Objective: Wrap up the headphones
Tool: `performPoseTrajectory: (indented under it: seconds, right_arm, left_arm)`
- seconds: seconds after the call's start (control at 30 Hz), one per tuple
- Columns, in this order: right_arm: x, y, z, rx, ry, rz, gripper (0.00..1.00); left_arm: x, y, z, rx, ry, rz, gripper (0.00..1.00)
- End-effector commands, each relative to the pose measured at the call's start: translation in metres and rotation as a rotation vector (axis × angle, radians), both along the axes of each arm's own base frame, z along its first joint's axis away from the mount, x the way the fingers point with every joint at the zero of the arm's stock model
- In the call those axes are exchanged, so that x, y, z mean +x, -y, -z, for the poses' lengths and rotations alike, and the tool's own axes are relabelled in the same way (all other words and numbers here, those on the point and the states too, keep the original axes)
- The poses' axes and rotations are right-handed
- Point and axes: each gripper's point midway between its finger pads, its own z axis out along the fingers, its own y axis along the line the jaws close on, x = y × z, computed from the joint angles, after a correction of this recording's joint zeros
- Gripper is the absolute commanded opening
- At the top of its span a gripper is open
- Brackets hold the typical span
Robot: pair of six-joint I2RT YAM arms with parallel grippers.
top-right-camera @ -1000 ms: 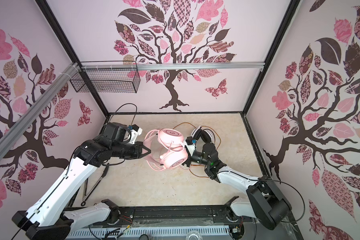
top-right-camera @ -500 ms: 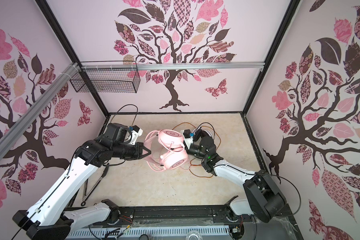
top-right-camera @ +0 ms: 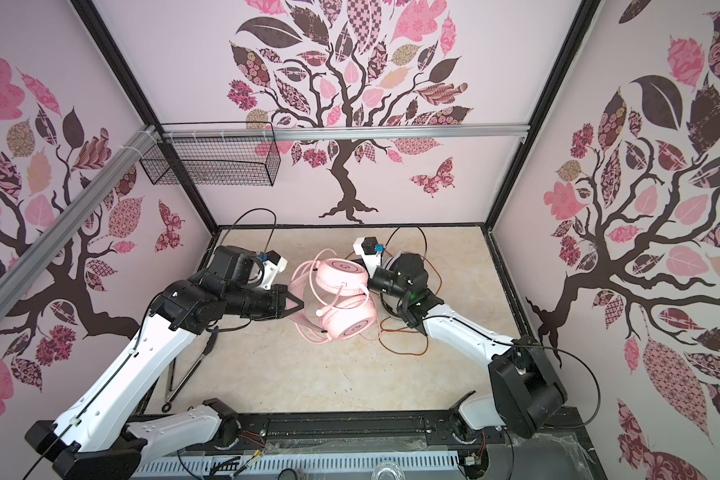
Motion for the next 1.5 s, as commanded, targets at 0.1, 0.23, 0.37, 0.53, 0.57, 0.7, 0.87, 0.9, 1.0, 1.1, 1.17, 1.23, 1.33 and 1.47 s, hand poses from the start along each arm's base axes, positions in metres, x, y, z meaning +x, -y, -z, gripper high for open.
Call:
performPoseTrajectory:
  seconds: [0.1, 0.23, 0.37, 0.53, 0.57, 0.7, 0.87, 0.9, 1.0, 1.1, 1.17, 1.23, 1.33, 1.47]
  right_arm:
    - [0.004, -0.011, 0.032, -0.081, -0.078, -0.040, 0.06]
    - [0.003, -0.005, 0.049, -0.084, -0.118, -0.014, 0.10]
    - [-0.002, 0.010, 0.069, -0.095, -0.162, 0.057, 0.51]
    - [-0.024, 0.038, 0.086, -0.096, -0.207, 0.110, 0.65]
    - [-0.029, 0.045, 0.091, -0.095, -0.226, 0.130, 0.66]
    - [-0.038, 0.068, 0.110, -0.089, -0.308, 0.230, 0.69]
    - [-0.034, 0.093, 0.145, -0.148, -0.385, 0.379, 0.69]
    - [-0.035, 0.096, 0.149, -0.149, -0.390, 0.392, 0.71]
    - [-0.039, 0.099, 0.155, -0.146, -0.390, 0.399, 0.75]
    - [-0.040, 0.104, 0.165, -0.173, -0.388, 0.420, 0.75]
    - [-0.040, 0.109, 0.169, -0.181, -0.373, 0.441, 0.75]
    - [-0.041, 0.114, 0.174, -0.181, -0.355, 0.468, 0.76]
    - [-0.039, 0.122, 0.179, -0.156, -0.342, 0.514, 0.76]
    - [-0.038, 0.120, 0.170, -0.142, -0.367, 0.506, 0.75]
  left_arm:
    - [-0.003, 0.006, -0.020, -0.074, 0.052, 0.026, 0.00]
    - [-0.001, 0.001, -0.022, -0.050, 0.065, 0.007, 0.00]
    - [0.001, -0.008, -0.022, -0.001, 0.085, -0.017, 0.00]
    - [0.007, -0.023, -0.020, 0.090, 0.116, -0.057, 0.00]
    - [0.008, -0.024, -0.020, 0.100, 0.119, -0.060, 0.00]
    - [0.013, -0.024, -0.022, 0.113, 0.134, -0.064, 0.00]
    - [0.022, -0.023, -0.030, 0.125, 0.163, -0.067, 0.00]
    - [0.025, -0.022, -0.032, 0.130, 0.171, -0.069, 0.00]
    - [0.039, -0.024, -0.034, 0.171, 0.211, -0.080, 0.00]
    - [0.057, -0.029, -0.028, 0.239, 0.253, -0.112, 0.00]
    - [0.067, -0.031, -0.019, 0.273, 0.249, -0.136, 0.00]
    - [0.072, -0.030, -0.011, 0.283, 0.240, -0.141, 0.00]
    - [0.082, -0.035, 0.000, 0.264, 0.233, -0.173, 0.00]
    - [0.093, -0.062, 0.006, 0.200, 0.190, -0.265, 0.00]
